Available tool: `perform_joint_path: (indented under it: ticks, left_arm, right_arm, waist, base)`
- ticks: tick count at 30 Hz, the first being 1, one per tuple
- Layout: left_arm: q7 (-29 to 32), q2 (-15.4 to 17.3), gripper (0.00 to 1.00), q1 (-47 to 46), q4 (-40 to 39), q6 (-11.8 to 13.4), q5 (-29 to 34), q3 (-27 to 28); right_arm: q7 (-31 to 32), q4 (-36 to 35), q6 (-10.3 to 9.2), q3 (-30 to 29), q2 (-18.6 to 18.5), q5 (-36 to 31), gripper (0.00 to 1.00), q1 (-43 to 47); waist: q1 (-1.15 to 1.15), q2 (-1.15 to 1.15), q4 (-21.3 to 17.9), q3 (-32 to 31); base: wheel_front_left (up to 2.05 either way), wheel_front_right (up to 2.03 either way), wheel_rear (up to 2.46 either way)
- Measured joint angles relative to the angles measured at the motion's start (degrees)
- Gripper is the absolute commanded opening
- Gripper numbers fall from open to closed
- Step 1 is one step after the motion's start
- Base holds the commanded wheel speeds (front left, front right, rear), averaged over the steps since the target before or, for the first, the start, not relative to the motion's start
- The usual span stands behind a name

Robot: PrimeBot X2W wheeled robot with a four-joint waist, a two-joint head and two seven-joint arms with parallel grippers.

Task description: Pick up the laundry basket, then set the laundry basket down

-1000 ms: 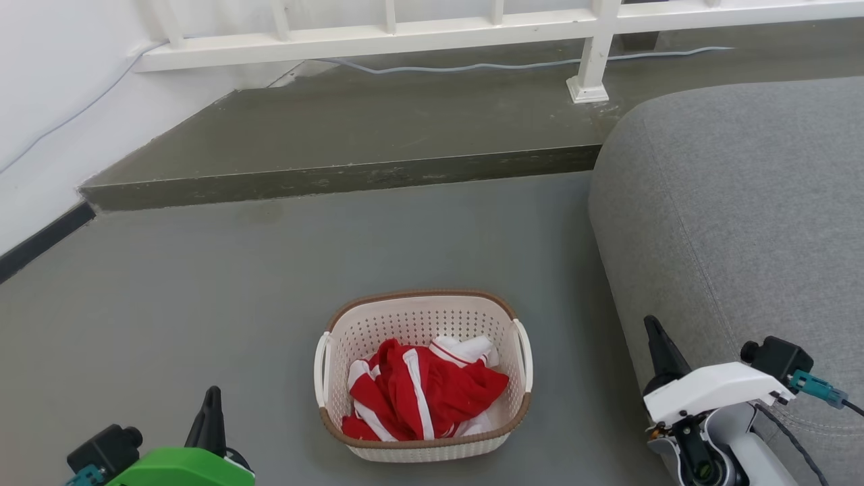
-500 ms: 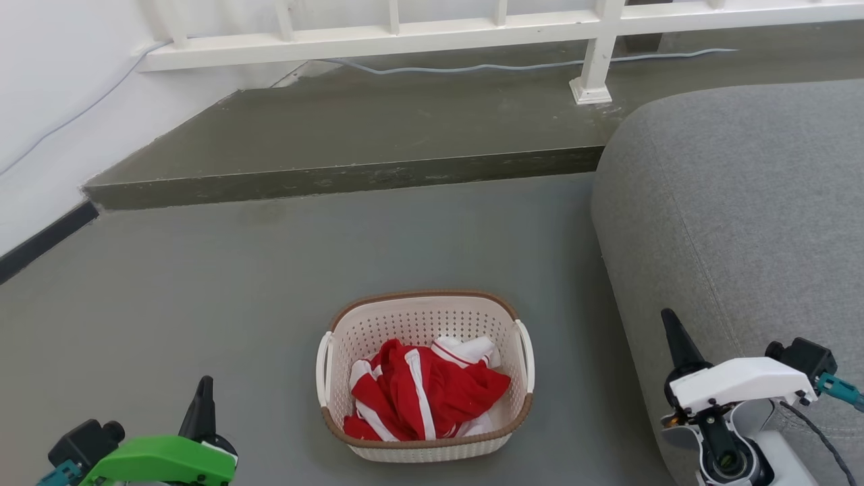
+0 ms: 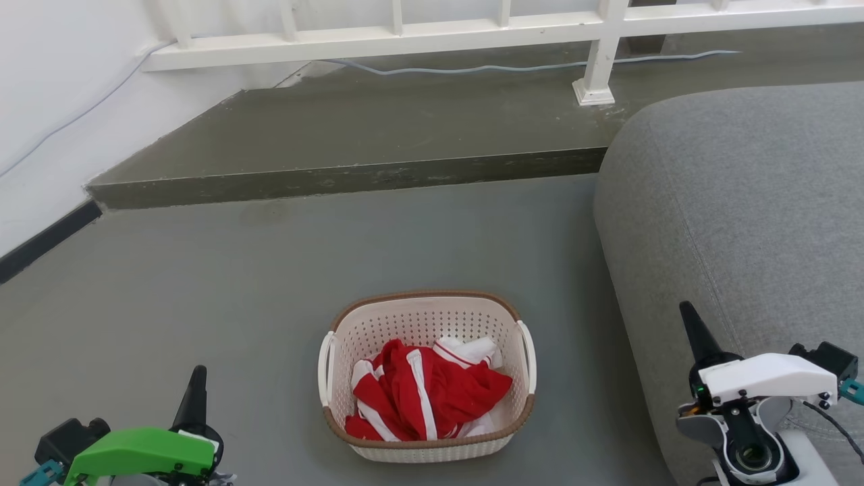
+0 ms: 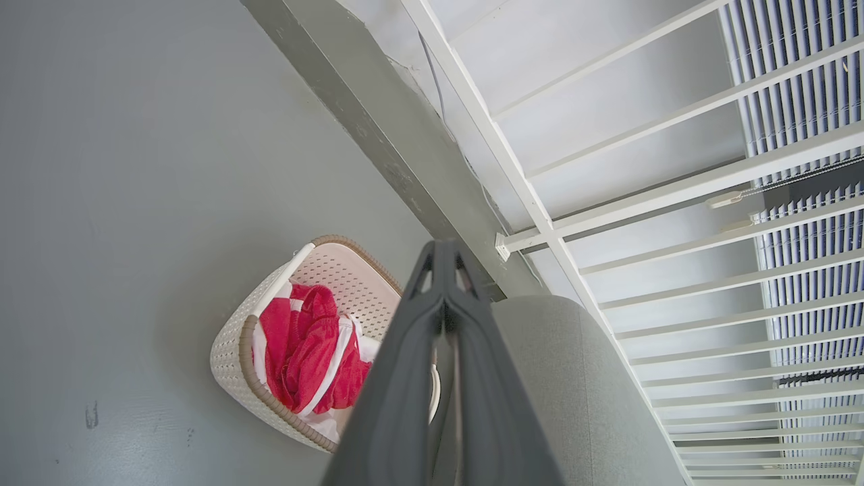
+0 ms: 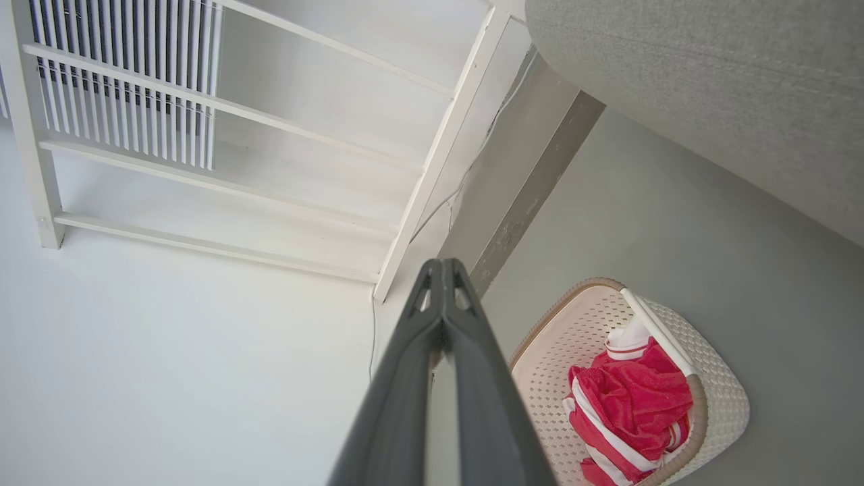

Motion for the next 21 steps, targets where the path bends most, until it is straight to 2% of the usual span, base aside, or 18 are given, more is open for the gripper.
perform_joint_path:
  ticks: [21]
  left_arm:
    - [3.54, -0.09, 0.00, -2.04, 0.88, -2.23, -13.52, 2.74]
  right_arm:
    - [3.34, -0.45, 2.52, -5.55, 0.25, 12.30, 0.00, -0.54]
  waist:
    - [0.00, 0.00, 0.46, -0.14]
  base:
    - [0.00, 0.00, 0.00]
